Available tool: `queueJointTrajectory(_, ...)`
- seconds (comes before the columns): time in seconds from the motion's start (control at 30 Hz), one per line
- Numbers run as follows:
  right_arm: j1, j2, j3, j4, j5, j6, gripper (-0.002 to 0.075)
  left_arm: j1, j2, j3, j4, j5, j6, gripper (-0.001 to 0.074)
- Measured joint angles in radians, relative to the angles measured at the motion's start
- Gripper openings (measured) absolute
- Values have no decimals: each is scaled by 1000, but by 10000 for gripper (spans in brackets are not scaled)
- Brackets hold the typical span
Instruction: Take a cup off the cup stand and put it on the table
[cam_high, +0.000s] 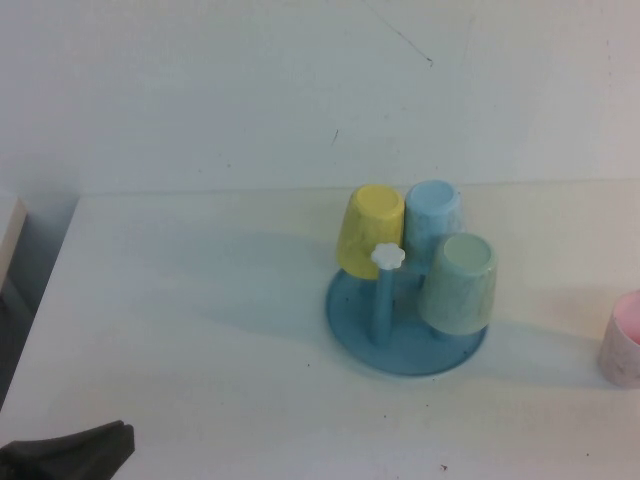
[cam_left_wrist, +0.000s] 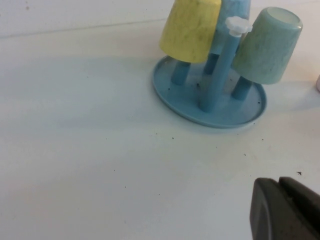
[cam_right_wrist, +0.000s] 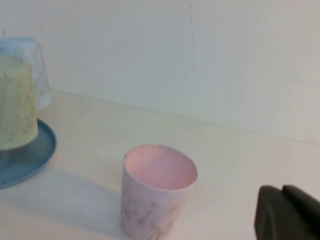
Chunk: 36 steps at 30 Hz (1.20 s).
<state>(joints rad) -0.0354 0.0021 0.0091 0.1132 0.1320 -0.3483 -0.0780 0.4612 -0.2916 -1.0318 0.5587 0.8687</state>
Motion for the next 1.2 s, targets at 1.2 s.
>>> queueJointTrajectory(1.2, 135, -15, 18, -49, 225, 230, -1, 0, 0, 0, 4, 96, 0, -2)
